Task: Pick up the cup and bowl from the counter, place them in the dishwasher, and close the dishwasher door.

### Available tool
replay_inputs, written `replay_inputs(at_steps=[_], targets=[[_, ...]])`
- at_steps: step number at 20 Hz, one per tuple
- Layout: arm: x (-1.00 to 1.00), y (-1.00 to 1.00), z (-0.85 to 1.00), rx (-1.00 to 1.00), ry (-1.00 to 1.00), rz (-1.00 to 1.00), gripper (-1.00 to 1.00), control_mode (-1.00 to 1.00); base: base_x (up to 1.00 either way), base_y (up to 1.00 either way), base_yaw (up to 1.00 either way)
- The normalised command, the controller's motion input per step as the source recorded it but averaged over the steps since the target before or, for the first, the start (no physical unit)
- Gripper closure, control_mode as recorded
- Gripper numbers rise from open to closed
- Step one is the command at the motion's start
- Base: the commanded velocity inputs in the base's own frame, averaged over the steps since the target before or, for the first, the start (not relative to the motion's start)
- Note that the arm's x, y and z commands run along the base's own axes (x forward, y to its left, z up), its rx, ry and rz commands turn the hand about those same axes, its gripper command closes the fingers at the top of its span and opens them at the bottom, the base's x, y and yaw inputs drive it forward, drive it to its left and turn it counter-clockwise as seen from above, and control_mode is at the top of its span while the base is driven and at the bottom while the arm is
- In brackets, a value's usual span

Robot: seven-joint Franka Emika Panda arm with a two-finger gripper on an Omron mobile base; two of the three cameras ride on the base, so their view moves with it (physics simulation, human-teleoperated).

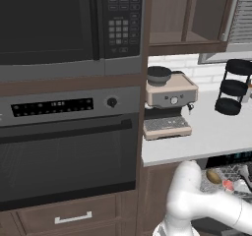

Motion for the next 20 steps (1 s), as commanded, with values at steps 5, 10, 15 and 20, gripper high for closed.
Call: replay_inputs(at_steps=[5, 10, 15, 20], targets=[[1.00, 0.42, -0.19, 0.00, -0.12, -0.14, -1.00, -1.00, 0.00, 0.00, 0.00], [0.90, 0.39, -0.04, -0.01, -0.07, -0.12, -1.00, -1.00, 0.00, 0.00, 0.00], [-0.73, -0.82, 0.14, 0.05, -0.01, -0.11, -1.00, -1.00, 0.00, 0.00, 0.00], [-1.00, -0.21, 0.93, 0.01, -0.14, 0.00, -1.00, -1.00, 0.00, 0.00, 0.00]])
